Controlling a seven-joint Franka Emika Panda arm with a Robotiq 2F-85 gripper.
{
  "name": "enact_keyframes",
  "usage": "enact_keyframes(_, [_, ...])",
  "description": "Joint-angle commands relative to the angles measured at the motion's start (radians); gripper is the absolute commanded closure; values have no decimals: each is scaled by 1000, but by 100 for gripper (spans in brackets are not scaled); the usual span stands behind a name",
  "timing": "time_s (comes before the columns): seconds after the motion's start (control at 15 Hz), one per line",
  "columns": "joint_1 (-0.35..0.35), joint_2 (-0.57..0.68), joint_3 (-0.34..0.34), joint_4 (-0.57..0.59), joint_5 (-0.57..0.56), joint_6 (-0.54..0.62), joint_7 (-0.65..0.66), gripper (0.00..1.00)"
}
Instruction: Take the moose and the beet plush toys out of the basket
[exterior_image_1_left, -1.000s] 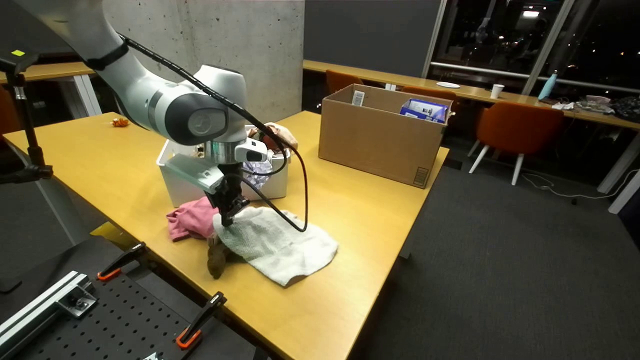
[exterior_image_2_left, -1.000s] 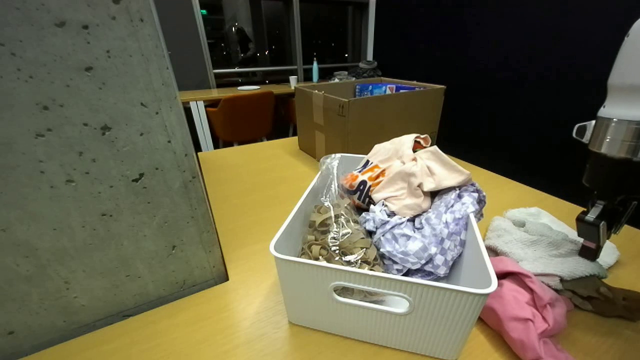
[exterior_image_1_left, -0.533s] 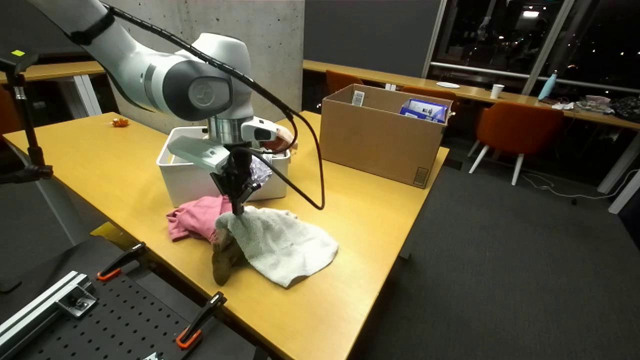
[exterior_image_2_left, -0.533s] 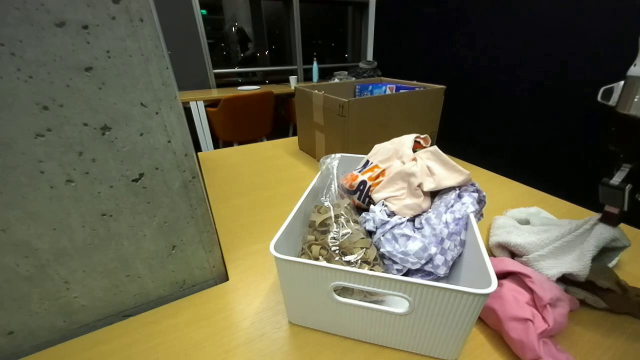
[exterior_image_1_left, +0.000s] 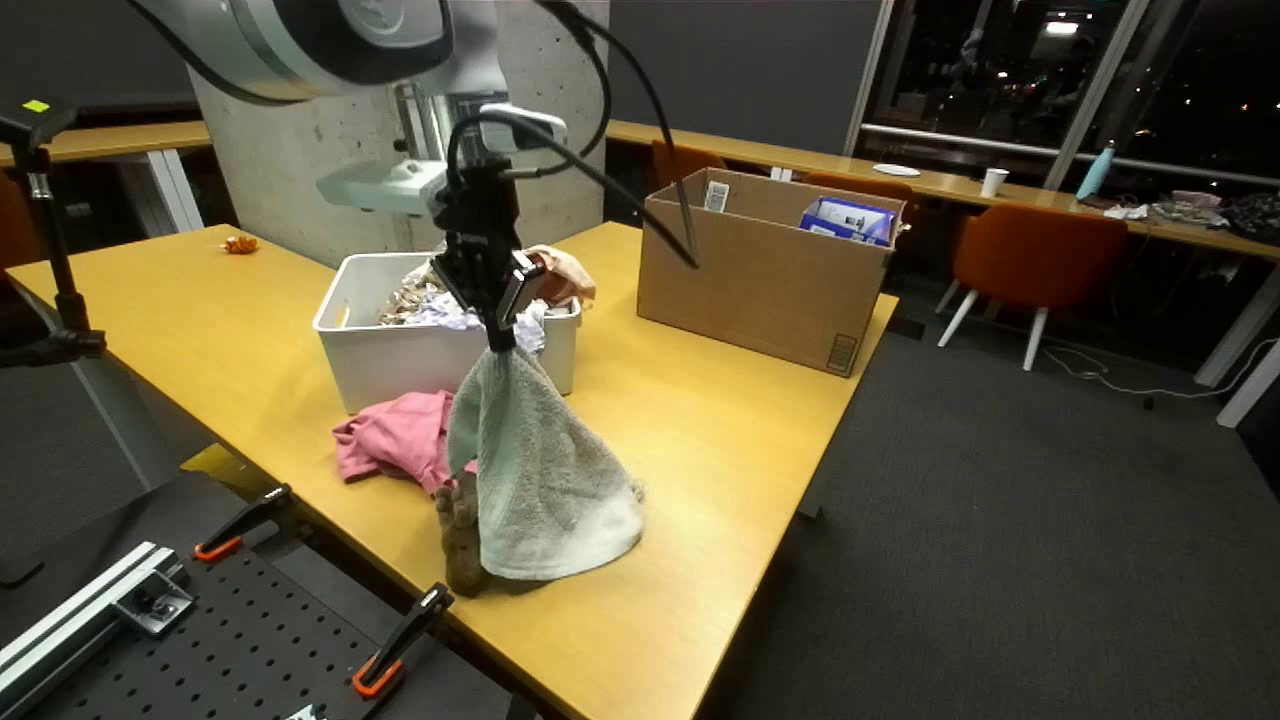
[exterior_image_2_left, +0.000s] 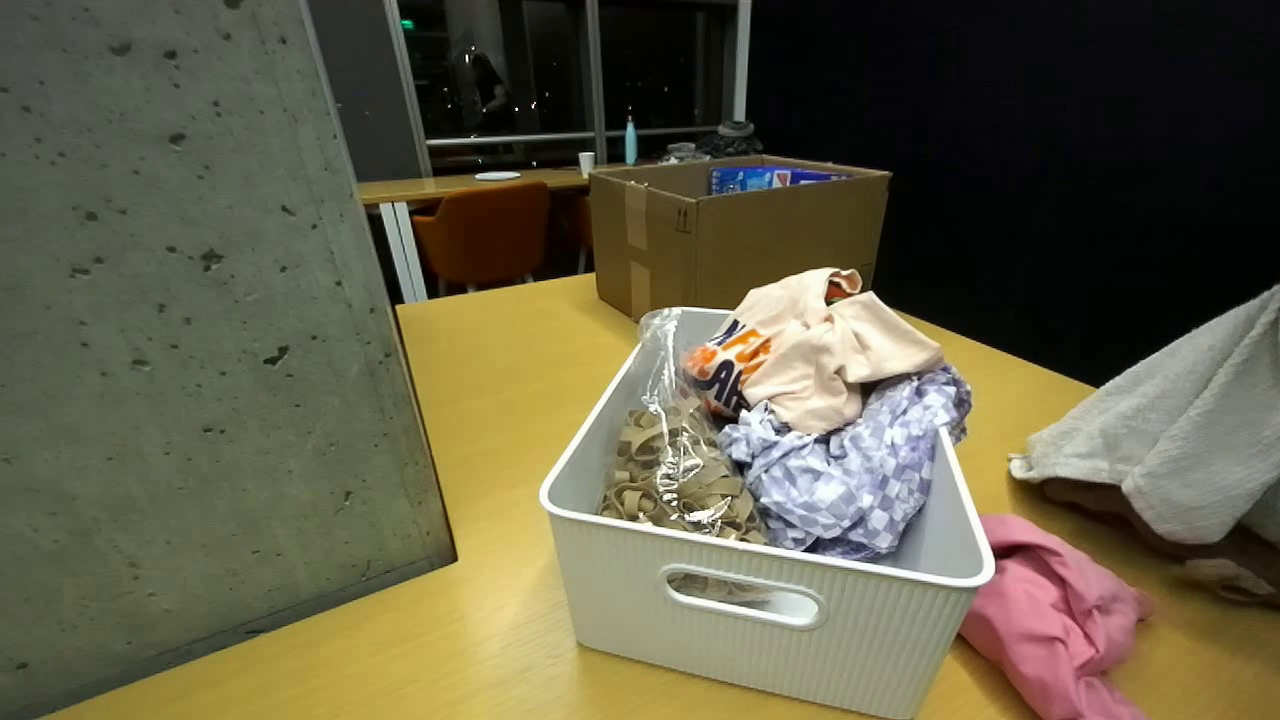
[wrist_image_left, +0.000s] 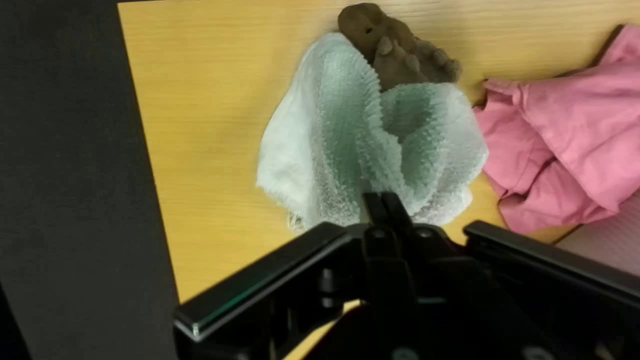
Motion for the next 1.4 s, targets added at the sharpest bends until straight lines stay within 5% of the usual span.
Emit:
enact_keyframes(0.0, [-29,-76,-1,67,-48,-114,2,99])
enact_keyframes(0.47, [-36,-34,-2,281,-18,-175,-61,99])
enact_keyframes(1.0, [122,150,147,571,59,-206,-107,99])
enact_keyframes(1.33, [203,239,233,632,204,-179,-203,99])
